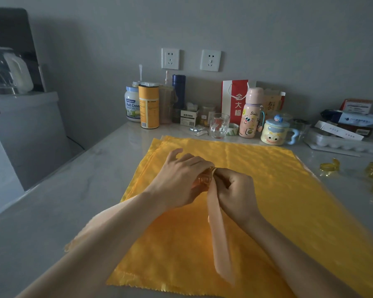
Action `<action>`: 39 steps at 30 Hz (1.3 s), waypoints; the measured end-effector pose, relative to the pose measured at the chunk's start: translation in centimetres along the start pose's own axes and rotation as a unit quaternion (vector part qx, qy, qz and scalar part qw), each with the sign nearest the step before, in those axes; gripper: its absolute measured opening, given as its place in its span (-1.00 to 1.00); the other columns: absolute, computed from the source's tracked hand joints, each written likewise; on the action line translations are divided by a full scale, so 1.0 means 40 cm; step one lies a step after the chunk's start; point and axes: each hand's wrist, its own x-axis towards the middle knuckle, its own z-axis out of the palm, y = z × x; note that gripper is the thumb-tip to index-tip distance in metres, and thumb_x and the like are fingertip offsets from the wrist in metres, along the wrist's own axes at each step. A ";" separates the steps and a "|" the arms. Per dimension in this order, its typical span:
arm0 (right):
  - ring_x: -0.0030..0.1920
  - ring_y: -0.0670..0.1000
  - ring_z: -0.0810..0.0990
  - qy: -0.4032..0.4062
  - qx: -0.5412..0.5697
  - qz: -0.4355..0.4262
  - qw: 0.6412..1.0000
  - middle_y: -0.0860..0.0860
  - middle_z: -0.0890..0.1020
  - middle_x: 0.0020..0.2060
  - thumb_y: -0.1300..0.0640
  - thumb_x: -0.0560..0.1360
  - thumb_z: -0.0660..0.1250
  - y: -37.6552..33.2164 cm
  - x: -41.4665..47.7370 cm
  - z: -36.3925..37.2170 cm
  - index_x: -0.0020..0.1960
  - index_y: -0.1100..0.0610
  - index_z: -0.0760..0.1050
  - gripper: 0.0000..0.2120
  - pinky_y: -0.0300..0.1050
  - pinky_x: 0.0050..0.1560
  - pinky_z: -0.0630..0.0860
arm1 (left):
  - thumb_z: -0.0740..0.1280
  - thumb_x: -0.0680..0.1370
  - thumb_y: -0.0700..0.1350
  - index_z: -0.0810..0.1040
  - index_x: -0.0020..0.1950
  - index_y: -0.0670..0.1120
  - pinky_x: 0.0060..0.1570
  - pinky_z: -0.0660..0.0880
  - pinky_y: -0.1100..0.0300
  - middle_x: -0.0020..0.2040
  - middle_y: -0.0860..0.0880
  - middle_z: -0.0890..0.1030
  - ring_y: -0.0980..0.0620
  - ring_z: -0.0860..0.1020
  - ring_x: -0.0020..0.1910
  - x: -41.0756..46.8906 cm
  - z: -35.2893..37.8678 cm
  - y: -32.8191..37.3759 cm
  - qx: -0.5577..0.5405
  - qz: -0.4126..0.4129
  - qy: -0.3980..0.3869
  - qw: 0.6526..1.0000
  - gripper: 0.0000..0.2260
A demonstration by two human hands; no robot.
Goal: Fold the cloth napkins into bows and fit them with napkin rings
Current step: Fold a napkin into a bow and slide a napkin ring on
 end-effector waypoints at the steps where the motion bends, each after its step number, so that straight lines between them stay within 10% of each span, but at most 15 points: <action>1: -0.49 -0.10 0.38 -0.001 0.025 0.022 0.999 -0.08 0.47 -0.55 0.31 0.48 0.28 -0.004 0.000 0.000 -0.37 0.20 0.49 -0.75 -0.28 -0.46 0.28 | 0.44 0.39 0.00 0.57 0.16 -0.04 0.25 0.31 -0.14 0.06 0.03 0.65 -0.04 0.60 0.07 0.002 -0.001 -0.002 0.001 0.005 0.006 1.000 -0.64; 15: -0.35 -0.06 0.53 0.015 -0.097 -0.079 0.992 0.01 0.64 -0.34 0.24 0.50 0.26 0.017 0.011 -0.030 -0.15 0.24 0.60 -0.84 -0.33 -0.36 0.38 | 0.49 0.38 -0.01 0.59 0.15 -0.07 0.31 0.22 -0.14 0.07 0.01 0.63 -0.07 0.57 0.12 0.024 0.011 -0.044 0.005 -0.018 -0.013 1.000 -0.63; 24: -0.31 -0.26 0.58 -0.041 0.124 0.140 0.982 -0.04 0.65 -0.22 0.28 0.55 0.26 0.011 0.037 -0.054 0.01 0.23 0.58 -0.87 -0.36 -0.24 0.44 | 0.57 0.27 -0.02 0.50 0.17 -0.06 0.11 0.44 0.00 -0.01 -0.03 0.58 -0.06 0.57 -0.03 0.000 0.021 -0.045 0.085 0.031 0.058 0.994 -0.48; 27: -0.14 -0.13 0.64 -0.127 0.270 0.287 0.910 -0.03 0.69 -0.14 0.08 0.54 0.29 -0.004 0.031 -0.061 0.02 0.09 0.55 -0.87 -0.18 -0.15 0.47 | 0.56 0.28 -0.01 0.45 0.16 -0.02 -0.09 0.49 0.04 -0.04 -0.04 0.56 -0.02 0.49 -0.06 -0.016 0.032 -0.046 0.099 0.042 0.078 0.991 -0.48; 31: -0.19 -0.08 0.60 -0.174 0.160 0.324 0.916 -0.01 0.66 -0.15 -0.05 0.49 0.33 -0.002 0.026 -0.049 0.03 0.06 0.56 -0.78 -0.19 -0.21 0.46 | 0.52 0.32 0.06 0.44 0.23 -0.03 -0.07 0.51 0.04 0.02 -0.05 0.56 0.00 0.47 0.00 -0.037 0.040 -0.049 0.094 0.049 0.064 0.992 -0.46; 35: -0.32 -0.08 0.56 -0.103 0.170 0.334 0.921 0.02 0.64 -0.27 0.01 0.48 0.34 0.002 0.035 -0.056 -0.01 0.11 0.62 -0.81 -0.26 -0.36 0.43 | 0.16 0.40 0.37 0.42 0.33 -0.05 0.03 0.41 0.15 0.14 0.04 0.48 0.05 0.45 0.10 -0.048 0.007 -0.033 -0.089 -0.168 0.017 0.982 -0.33; 39: -0.27 -0.02 0.58 -0.066 0.219 0.346 0.910 0.08 0.66 -0.20 0.05 0.47 0.38 0.002 0.044 -0.067 0.03 0.10 0.60 -0.82 -0.21 -0.32 0.44 | 0.15 0.47 0.36 0.57 -0.02 -0.07 -0.23 0.40 0.24 -0.13 0.05 0.55 0.08 0.51 -0.19 -0.030 -0.019 -0.021 -0.253 -0.396 -0.018 0.882 -0.48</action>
